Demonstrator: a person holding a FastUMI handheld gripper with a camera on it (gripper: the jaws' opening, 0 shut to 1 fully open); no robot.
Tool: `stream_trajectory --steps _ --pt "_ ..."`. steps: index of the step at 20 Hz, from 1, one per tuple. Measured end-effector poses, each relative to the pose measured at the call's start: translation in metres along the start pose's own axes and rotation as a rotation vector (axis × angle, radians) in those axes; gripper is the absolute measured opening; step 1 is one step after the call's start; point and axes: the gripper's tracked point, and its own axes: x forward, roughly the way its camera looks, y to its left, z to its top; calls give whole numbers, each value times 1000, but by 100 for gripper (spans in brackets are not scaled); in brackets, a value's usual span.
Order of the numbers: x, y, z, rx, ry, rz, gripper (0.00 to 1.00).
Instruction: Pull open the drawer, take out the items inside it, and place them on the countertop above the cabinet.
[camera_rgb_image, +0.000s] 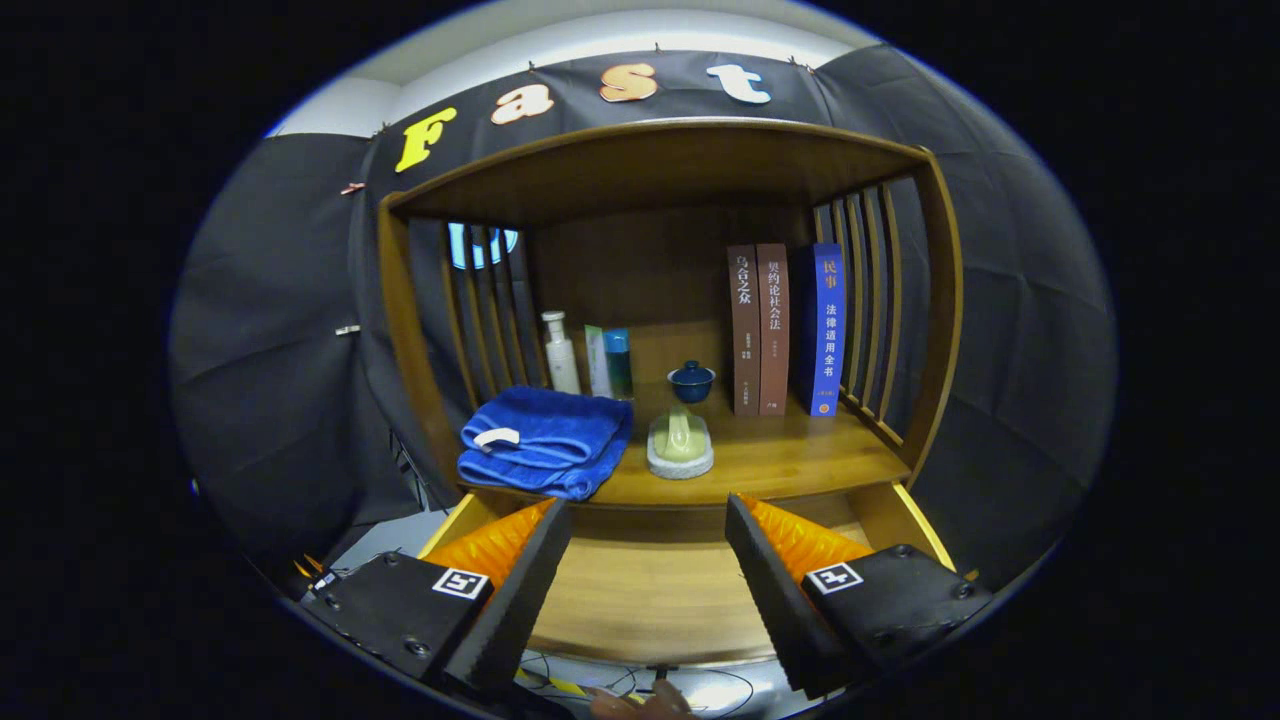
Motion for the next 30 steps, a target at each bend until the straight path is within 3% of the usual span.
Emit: stream_trajectory --steps 8,16,30 --pt "-48 2 -89 -19 -71 -27 99" --pt "-24 -22 -157 -3 -53 -110 99" --pt "-2 -30 -155 24 -34 -145 98"
